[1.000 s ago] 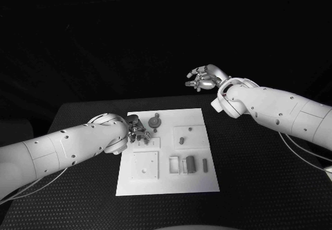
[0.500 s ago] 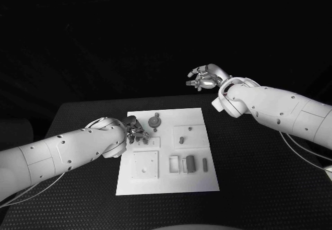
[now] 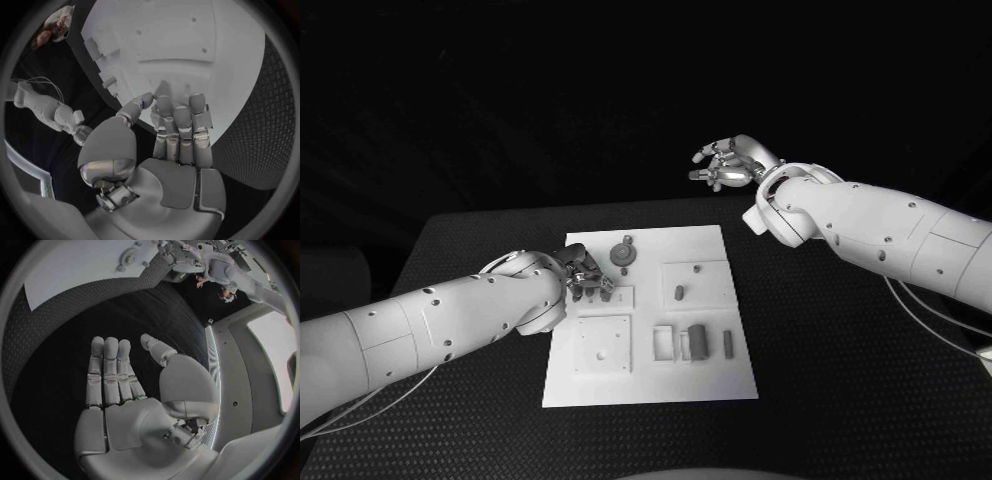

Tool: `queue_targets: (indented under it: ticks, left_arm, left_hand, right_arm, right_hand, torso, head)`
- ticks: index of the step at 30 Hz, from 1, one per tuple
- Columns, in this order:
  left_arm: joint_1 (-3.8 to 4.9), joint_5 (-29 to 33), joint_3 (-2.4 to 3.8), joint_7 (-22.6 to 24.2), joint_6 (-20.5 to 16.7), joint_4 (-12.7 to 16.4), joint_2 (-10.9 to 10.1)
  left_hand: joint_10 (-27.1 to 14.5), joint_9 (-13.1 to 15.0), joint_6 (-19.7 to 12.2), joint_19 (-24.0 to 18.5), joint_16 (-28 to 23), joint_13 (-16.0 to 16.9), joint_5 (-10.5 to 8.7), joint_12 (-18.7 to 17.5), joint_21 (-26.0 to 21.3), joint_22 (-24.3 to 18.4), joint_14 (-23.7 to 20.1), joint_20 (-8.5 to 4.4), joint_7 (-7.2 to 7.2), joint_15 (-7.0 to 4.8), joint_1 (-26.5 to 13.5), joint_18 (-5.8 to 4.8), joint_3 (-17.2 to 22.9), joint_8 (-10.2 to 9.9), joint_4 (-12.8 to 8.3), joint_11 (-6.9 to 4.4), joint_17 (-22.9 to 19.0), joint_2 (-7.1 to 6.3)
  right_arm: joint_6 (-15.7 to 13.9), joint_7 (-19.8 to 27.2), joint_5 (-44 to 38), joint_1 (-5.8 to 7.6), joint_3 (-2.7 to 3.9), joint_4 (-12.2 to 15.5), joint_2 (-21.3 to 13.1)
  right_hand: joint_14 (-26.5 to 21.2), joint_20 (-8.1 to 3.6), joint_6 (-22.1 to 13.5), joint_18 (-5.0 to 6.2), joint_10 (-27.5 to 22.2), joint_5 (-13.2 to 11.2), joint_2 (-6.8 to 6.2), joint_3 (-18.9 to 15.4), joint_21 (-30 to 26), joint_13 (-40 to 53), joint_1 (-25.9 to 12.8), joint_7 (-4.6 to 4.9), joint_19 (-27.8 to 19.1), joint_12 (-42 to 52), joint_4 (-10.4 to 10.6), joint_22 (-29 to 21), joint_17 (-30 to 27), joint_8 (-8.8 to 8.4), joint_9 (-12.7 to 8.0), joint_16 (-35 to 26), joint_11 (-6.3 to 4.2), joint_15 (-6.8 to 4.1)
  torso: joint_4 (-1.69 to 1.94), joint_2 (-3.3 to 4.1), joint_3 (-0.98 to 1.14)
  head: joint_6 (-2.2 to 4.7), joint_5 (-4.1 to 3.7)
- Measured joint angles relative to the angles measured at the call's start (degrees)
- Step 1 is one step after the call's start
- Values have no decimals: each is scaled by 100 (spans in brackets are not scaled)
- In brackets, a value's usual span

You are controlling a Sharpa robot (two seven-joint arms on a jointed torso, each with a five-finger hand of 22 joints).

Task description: Assemble the parts on the task board

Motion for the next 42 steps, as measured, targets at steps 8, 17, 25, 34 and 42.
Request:
queue_targets:
  ticks: [8,17,25,34,42]
  left_arm:
    - [-17,-18,-1,141,-214,-2,-1]
    - [-26,-20,0,223,-299,1,-3]
    - [-32,-18,0,235,-292,-6,-3]
    - [-99,-20,5,239,-267,-68,35]
    - [-109,-59,7,274,-250,-63,39]
  left_hand:
    - [18,0,-3,32,0,-5,-23,0,0,-1,33,-30,-3,-14,0,0,16,0,-7,-18,0,0]
    - [18,0,11,44,0,-5,-65,0,0,-1,37,-25,12,-17,7,0,34,0,-23,-18,-5,-7]
    - [17,0,11,62,0,-11,-130,0,-1,-2,53,-41,12,-15,8,0,54,0,-44,-17,-11,-8]
    - [5,5,-49,64,-27,-18,-647,-21,-32,-2,71,-41,71,-40,60,0,46,1,-1,-5,-30,-29]
    - [-5,130,-72,64,-27,-18,-953,-22,-67,-3,52,-40,91,-59,174,0,47,-48,40,5,-36,-37]
  right_arm:
    - [0,1,3,-8,0,-1,-11]
    - [0,1,5,-10,0,1,-14]
    - [1,1,7,-14,0,1,-16]
    - [4,1,10,-19,0,1,-17]
    - [7,1,11,-26,0,0,-21]
  right_hand:
    - [0,0,-3,0,0,0,0,0,0,-1,0,2,0,0,0,5,6,0,0,0,0,0]
    - [0,0,10,0,0,0,0,0,0,-7,0,-10,0,0,0,5,11,0,0,0,0,0]
    - [0,0,9,-1,0,0,0,0,0,-11,0,-10,0,22,0,10,13,0,0,0,0,0]
    - [0,0,8,0,0,0,0,0,0,-17,0,-8,0,22,0,10,18,0,-4,0,0,0]
    - [0,0,1,0,0,0,0,0,0,-18,0,-1,0,22,0,9,23,7,-4,0,0,0]
  torso:
    - [-4,3,1]
    - [-1,3,-2]
    - [-3,3,-2]
    - [-3,3,-2]
    - [-4,3,0]
  head:
    - [-3,-13]
    - [-4,-16]
    - [-2,-12]
    - [-5,-10]
    - [-13,-21]
